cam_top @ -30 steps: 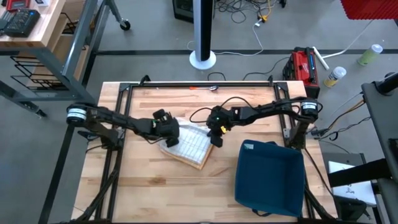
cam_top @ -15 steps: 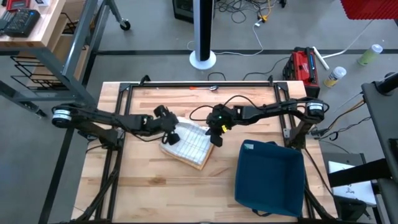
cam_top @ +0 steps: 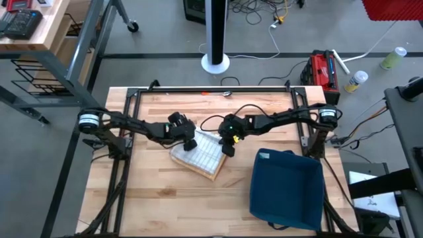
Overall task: Fold towel
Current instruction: Stack the folded white towel on top of the folded yellow towel
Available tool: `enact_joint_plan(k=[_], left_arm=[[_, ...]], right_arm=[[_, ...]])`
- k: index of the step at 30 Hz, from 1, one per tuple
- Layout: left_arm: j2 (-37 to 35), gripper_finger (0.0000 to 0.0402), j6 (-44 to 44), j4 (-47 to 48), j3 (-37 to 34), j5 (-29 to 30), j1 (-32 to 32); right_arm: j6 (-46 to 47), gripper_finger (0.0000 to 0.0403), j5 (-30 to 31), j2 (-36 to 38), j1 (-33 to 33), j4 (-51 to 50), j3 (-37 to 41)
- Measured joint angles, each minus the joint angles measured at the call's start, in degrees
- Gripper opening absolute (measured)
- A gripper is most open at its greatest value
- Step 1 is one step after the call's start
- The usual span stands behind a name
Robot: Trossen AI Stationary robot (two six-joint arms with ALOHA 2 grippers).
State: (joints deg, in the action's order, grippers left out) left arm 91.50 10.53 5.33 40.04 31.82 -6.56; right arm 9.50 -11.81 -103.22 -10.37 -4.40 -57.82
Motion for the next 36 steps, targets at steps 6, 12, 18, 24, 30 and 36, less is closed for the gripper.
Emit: enact_joint_plan(k=[6, 12, 18, 24, 30, 36], left_arm=[[-1.6, 0.0000, -0.4, 1.3, 0.0, 0.2, -0.4], [-6.6, 0.0000, 0.6, 9.6, -0.1, 2.7, -0.5], [-11.0, 0.0000, 2.0, 15.2, -0.1, 3.7, -1.1], [-15.4, 0.0000, 1.5, 9.1, 0.0, -3.4, -1.0], [-11.7, 0.0000, -2.6, -0.6, -0.1, -5.9, -1.1], [-3.9, 0.0000, -3.1, -3.3, -0.2, -5.5, -3.1]], right_arm=[[-0.3, 0.0000, -0.1, 0.0, 0.0, -1.0, 0.1], [-0.4, 0.0000, -0.5, 0.0, 0.0, -2.6, 0.2], [-0.6, 0.0000, -0.4, 0.9, 0.0, -3.1, 0.2], [-0.6, 0.0000, -0.2, 3.0, -0.1, -2.4, 0.1], [-0.7, 0.0000, 0.0, 3.0, -0.8, -1.3, 0.1], [-0.8, 0.0000, 0.1, 2.9, -0.8, -1.4, 0.5]])
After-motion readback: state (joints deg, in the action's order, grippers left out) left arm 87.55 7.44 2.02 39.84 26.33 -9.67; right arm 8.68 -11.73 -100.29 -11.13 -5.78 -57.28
